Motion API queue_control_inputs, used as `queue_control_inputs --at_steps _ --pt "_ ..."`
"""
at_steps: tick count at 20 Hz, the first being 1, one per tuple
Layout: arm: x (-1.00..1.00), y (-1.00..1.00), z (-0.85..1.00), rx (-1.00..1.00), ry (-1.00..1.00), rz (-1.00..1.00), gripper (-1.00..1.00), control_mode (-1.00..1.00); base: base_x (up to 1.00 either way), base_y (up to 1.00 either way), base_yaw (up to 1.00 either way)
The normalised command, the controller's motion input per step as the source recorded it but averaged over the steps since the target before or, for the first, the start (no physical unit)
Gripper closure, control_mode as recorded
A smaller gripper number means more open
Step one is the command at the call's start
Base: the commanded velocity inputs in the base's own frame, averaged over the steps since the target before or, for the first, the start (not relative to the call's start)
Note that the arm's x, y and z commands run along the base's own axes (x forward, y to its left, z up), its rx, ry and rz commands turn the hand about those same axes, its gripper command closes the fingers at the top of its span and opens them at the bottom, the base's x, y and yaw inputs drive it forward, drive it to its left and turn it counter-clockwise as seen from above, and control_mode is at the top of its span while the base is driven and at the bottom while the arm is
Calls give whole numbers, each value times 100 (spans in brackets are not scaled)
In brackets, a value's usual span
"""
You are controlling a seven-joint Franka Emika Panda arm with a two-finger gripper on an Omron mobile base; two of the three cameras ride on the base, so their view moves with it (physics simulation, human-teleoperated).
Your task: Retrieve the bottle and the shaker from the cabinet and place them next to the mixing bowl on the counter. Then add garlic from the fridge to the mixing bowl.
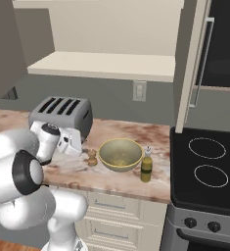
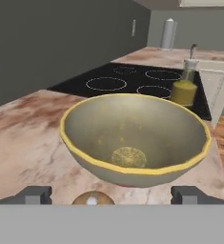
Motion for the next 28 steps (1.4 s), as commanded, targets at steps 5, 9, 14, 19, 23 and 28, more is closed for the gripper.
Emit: queue_control_inputs --at_steps 5,9,14,19,23,28 --pt "-11 -18 53 0 -1 9 -100 -100 0 0 0" --pt "-12 -56 37 4 0 20 -100 -100 0 0 0" --pt "-8 -63 39 4 0 32 -100 -100 0 0 0" --pt "-4 -47 30 7 -2 31 -100 -100 0 0 0" --pt "-29 -46 27 9 -1 32 -100 -100 0 0 0" --pt "-13 -27 45 2 3 31 -100 -100 0 0 0"
